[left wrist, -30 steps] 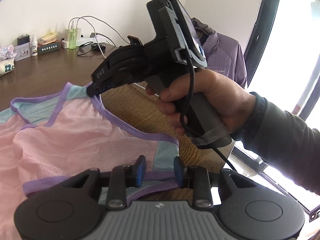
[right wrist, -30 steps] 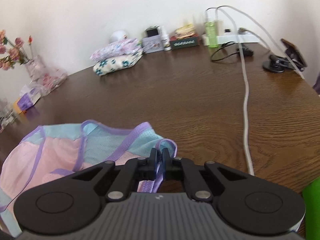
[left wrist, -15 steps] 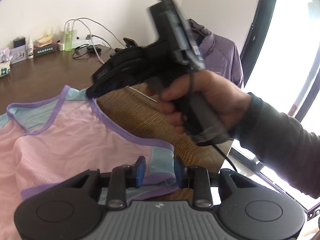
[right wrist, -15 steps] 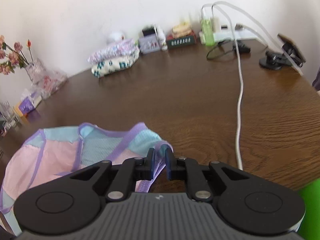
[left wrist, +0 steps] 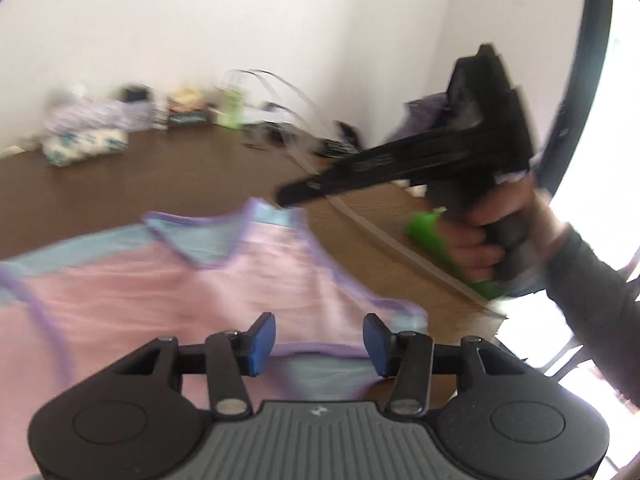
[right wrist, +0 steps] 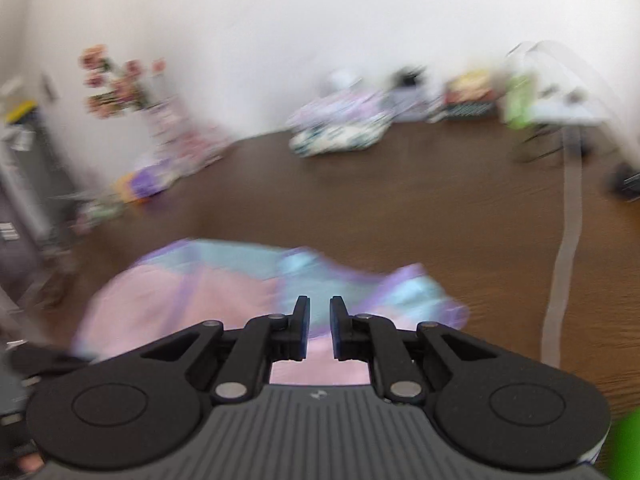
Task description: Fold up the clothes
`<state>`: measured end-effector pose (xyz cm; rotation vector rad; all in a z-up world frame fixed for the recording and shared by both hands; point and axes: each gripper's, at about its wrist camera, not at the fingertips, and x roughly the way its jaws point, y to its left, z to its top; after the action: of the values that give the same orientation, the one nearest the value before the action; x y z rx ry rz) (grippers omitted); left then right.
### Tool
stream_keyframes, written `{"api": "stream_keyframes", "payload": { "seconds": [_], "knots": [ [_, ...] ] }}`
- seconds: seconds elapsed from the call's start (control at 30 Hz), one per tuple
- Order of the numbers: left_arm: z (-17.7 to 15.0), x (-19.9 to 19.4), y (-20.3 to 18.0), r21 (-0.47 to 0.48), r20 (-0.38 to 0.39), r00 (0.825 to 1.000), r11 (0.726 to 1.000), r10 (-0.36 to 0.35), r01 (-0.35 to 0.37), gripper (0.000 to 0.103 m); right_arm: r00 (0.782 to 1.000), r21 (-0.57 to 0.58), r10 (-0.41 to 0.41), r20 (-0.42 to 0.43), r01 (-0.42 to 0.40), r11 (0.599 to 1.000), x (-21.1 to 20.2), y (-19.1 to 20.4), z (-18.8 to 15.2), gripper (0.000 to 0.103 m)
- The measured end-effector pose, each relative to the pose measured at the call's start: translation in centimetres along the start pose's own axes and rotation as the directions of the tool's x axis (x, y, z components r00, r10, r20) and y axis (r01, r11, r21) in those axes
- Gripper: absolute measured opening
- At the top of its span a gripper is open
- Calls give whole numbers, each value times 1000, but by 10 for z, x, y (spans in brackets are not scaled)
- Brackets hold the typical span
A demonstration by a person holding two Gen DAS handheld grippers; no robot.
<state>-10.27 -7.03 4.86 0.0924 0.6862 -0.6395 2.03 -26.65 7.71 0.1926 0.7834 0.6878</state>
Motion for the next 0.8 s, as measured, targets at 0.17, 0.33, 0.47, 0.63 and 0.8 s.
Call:
{"api": "stream_keyframes", "payload": {
  "seconds": [0.17, 0.33, 0.47, 0.63, 0.8],
  "knots": [
    [-9, 13, 7, 21, -34, 997, 997, 70, -69, 36, 979, -100, 54, -197, -75, 992, 48, 29, 32, 11],
    [-19, 17, 12, 29, -38, 991, 992, 127, -126, 33, 937, -242, -2, -350, -89, 966, 88, 57, 50, 11],
    [-24, 27, 21, 24, -66, 988, 990, 139, -138, 23, 888, -302, -60, -456, -91, 949, 110, 63, 45, 12],
    [-22, 27, 20, 35, -44, 992, 992, 122, -121, 6, 854, -329, -79, -514, -111, 938, 107, 60, 34, 17],
    [-25, 28, 16, 40, -38, 991, 991, 128, -127, 2, 844, -352, -72, -531, -142, 925, 107, 64, 37, 29]
  ]
}}
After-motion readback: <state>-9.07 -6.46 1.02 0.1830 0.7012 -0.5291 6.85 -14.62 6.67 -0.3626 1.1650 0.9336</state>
